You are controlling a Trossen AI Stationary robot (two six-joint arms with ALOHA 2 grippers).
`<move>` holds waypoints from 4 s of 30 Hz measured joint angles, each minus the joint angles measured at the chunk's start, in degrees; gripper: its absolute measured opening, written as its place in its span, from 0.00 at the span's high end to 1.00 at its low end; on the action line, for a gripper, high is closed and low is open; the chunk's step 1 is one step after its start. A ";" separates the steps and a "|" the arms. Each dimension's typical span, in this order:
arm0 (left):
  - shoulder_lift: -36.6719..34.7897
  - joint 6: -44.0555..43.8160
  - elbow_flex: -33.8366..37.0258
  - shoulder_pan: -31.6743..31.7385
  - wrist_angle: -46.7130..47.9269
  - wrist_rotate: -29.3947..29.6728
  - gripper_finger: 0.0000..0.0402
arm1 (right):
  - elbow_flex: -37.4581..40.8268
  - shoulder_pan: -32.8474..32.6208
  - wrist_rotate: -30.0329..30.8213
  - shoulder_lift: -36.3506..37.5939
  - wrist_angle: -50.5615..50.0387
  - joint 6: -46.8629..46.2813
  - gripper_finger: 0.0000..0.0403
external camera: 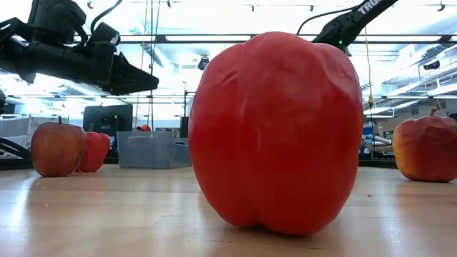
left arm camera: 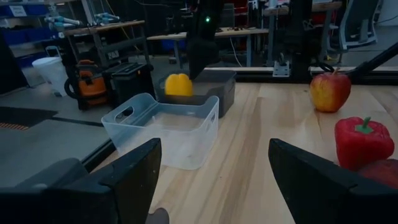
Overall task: Sort produce into baskets
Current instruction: Put the yellow bell pepper into the right black bin
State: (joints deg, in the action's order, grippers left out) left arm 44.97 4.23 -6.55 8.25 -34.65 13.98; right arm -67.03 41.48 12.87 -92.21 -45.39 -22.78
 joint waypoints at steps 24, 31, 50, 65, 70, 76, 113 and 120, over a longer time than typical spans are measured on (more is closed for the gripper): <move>0.00 0.01 0.00 0.00 2.36 -0.04 0.25 | -3.38 -41.85 -7.63 10.00 -21.04 -37.93 0.02; 0.00 0.27 0.00 0.00 1.41 -0.06 0.25 | -3.34 -50.18 -10.50 8.12 -20.04 -48.30 0.02; -0.02 3.01 -1.38 0.39 2.79 -0.83 0.25 | -3.34 -57.61 -17.46 7.85 -2.36 -47.66 0.03; 0.09 -0.59 -1.38 0.37 6.30 -0.83 0.26 | -3.34 -64.06 -17.06 7.85 -0.81 -56.25 0.10; 0.46 -1.49 -1.38 0.37 7.24 -0.83 0.27 | -3.34 -69.09 -17.45 7.83 -8.11 -72.28 0.12; 2.00 -2.74 -1.38 0.26 9.20 -0.83 0.27 | -3.34 -74.54 -15.04 7.12 -7.72 -82.49 0.13; 18.93 -17.59 -1.36 -4.90 1.11 -0.41 0.27 | -3.64 -80.53 -20.55 -11.35 -9.35 -76.54 0.12; 18.93 -16.50 -1.36 -4.90 -0.11 -0.41 0.27 | -2.85 -81.42 -22.91 -14.94 -9.81 -76.69 0.13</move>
State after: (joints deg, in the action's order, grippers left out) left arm 63.90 -12.27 -7.90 3.36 -34.76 13.56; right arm -69.88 -39.94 -10.04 -107.15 -55.20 -99.47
